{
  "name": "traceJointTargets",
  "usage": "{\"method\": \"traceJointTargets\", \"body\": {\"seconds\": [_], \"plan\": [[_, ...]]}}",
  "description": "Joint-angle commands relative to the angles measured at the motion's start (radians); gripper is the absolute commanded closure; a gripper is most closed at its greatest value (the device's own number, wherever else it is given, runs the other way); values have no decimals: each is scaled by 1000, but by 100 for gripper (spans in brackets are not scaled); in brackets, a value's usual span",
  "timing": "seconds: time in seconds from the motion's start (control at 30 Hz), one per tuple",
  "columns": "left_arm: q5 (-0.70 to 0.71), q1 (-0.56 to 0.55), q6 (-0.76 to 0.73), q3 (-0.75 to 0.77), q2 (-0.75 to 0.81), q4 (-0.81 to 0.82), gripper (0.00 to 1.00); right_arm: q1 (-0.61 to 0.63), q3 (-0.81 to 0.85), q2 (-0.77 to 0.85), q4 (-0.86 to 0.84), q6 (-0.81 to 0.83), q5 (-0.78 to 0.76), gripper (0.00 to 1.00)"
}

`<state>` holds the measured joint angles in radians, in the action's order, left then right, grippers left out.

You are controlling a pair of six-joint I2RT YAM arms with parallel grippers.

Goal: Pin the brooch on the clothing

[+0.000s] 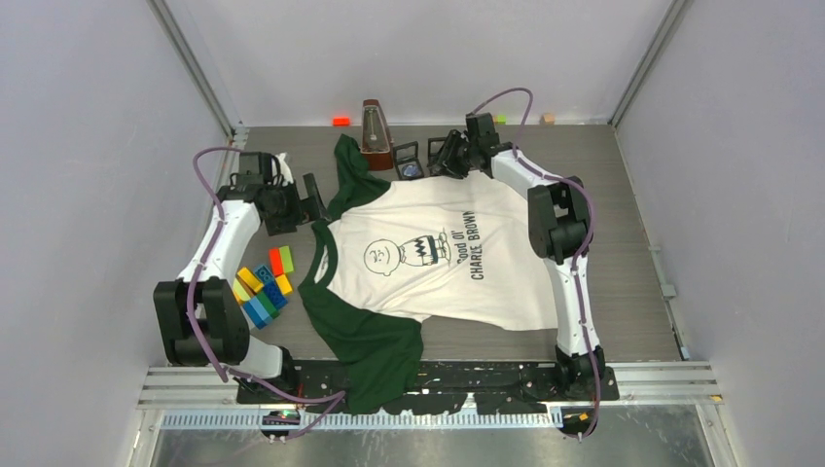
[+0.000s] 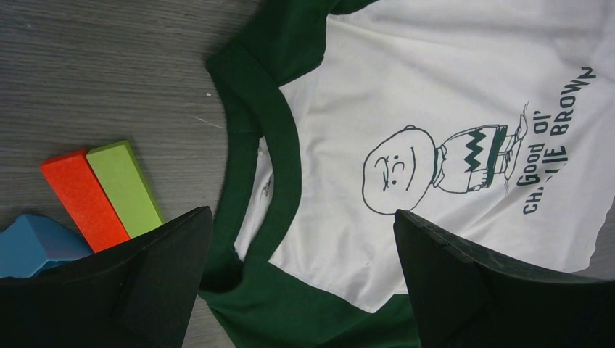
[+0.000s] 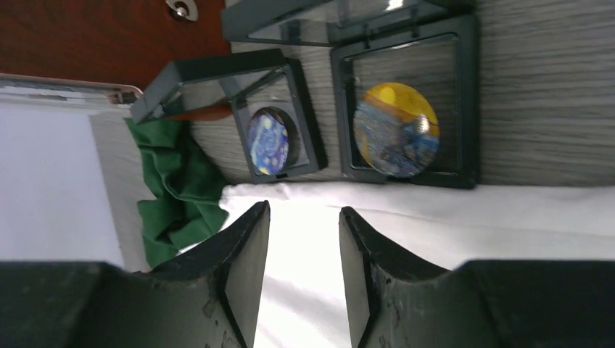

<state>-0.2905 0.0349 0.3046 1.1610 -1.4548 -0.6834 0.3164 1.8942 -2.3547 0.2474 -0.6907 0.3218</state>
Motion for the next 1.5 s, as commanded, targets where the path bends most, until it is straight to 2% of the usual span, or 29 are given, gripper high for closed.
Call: {"method": "traceJointTargets", "body": {"seconds": [0.0,0.17,0.5,1.47], "plan": [[11,2,-30,36,0,-16,0,27,51,-24,-183,-174,25,57],[-8,3,-27,31,-5,-13,0,40,75,-75,-242,-272,9,61],[-39,3,-18,24,3,-7,0,73,78,-109,-191,-323,-115,64],[-45,3,-16,19,16,-2,0,93,71,-167,-175,-372,-151,68]]}}
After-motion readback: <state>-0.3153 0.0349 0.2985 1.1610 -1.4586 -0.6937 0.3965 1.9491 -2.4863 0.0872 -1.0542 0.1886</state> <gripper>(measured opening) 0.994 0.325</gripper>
